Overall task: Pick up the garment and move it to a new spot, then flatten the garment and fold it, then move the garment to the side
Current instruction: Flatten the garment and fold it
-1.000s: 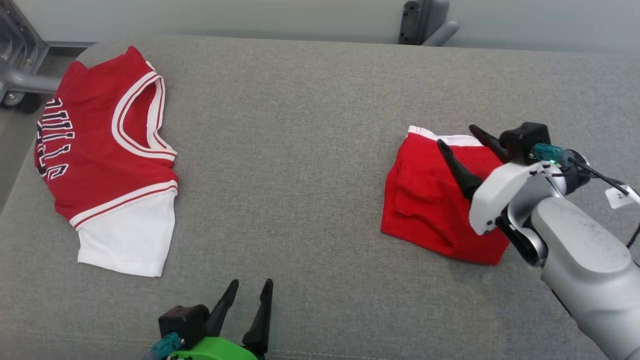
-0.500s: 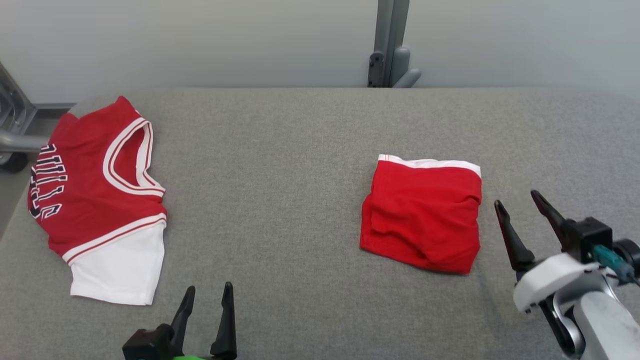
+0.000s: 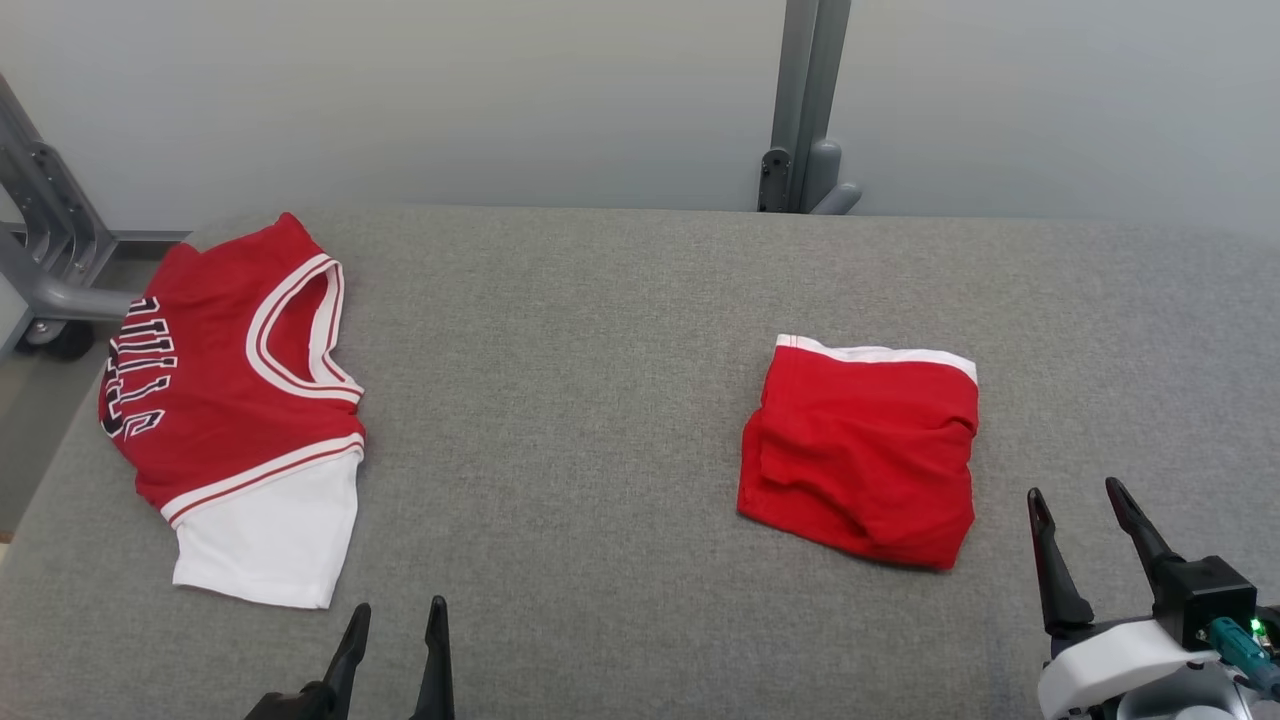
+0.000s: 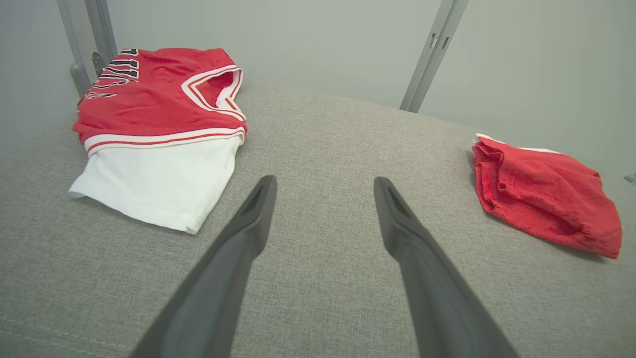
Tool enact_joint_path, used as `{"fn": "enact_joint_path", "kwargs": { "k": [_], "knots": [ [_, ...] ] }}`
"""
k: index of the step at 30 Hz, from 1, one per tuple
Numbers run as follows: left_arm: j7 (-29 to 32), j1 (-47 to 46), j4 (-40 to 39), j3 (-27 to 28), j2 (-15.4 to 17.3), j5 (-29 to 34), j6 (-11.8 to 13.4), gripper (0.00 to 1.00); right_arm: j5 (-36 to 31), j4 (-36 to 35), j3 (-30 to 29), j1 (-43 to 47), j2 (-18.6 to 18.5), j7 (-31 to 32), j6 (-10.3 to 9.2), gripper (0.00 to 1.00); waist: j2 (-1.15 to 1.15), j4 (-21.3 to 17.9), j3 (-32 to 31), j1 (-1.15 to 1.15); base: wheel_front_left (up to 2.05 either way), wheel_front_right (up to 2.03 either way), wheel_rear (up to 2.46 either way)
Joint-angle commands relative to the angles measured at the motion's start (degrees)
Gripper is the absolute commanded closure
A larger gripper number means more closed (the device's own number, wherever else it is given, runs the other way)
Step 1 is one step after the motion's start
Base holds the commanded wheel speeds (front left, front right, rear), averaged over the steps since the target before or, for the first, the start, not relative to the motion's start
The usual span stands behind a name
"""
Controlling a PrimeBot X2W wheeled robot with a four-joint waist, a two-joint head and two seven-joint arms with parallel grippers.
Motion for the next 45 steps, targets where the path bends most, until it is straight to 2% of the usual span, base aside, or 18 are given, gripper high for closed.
{"fn": "enact_joint_path", "kwargs": {
  "k": [1,2,3,9,18,25,30,38,45],
  "knots": [
    [-0.19,0.74,0.2,0.32,-0.26,0.63,-0.47,0.0,-0.23,-0.37,-0.37,0.01,-0.09,-0.19,-0.02,0.09,0.0,0.18,0.03,0.0,0.0,0.0,0.0],
    [-0.19,0.68,0.32,0.69,-0.52,1.0,-0.88,0.0,-0.26,-0.65,-0.29,-0.57,0.05,-0.19,-0.02,0.73,0.0,0.33,0.2,0.0,0.0,0.0,0.0],
    [-0.19,0.5,0.39,1.04,-0.82,1.5,-1.19,0.0,-0.27,-0.74,-0.15,-1.4,0.04,-0.18,-0.02,1.0,0.0,0.51,0.46,0.0,0.0,0.0,0.0],
    [-0.19,-1.87,0.05,2.91,-2.47,4.06,-3.25,0.0,0.18,3.01,1.52,-8.55,-0.04,-0.19,-0.03,1.0,0.0,2.12,4.02,0.0,0.0,0.0,0.0],
    [-0.17,-6.81,1.48,3.98,-5.26,6.43,-6.22,0.0,-4.97,20.34,6.91,-23.34,1.22,-0.19,-0.03,1.0,0.0,5.91,12.66,0.0,0.0,0.0,0.0],
    [-0.18,-9.0,3.02,5.07,-6.58,7.27,-7.35,0.0,-5.74,28.87,12.24,-28.0,1.94,-0.18,-0.03,1.0,0.0,8.0,14.8,0.0,0.0,0.0,0.0],
    [-0.18,-8.47,3.72,6.33,-6.95,7.8,-7.93,0.0,-4.51,31.43,16.71,-26.55,1.38,-0.18,-0.02,1.0,0.0,8.1,14.13,0.0,0.0,0.0,0.0],
    [-0.18,-7.28,3.87,7.06,-7.18,8.05,-7.91,0.0,-0.45,30.92,22.97,-24.08,0.48,-0.18,-0.03,1.0,0.0,6.89,12.52,0.0,0.0,0.0,0.0],
    [-0.18,-6.22,4.17,7.96,-7.21,8.26,-7.95,0.0,1.98,30.44,26.23,-22.28,0.2,-0.18,-0.02,1.0,0.0,5.07,10.64,0.0,0.0,0.0,0.0]
  ]
}}
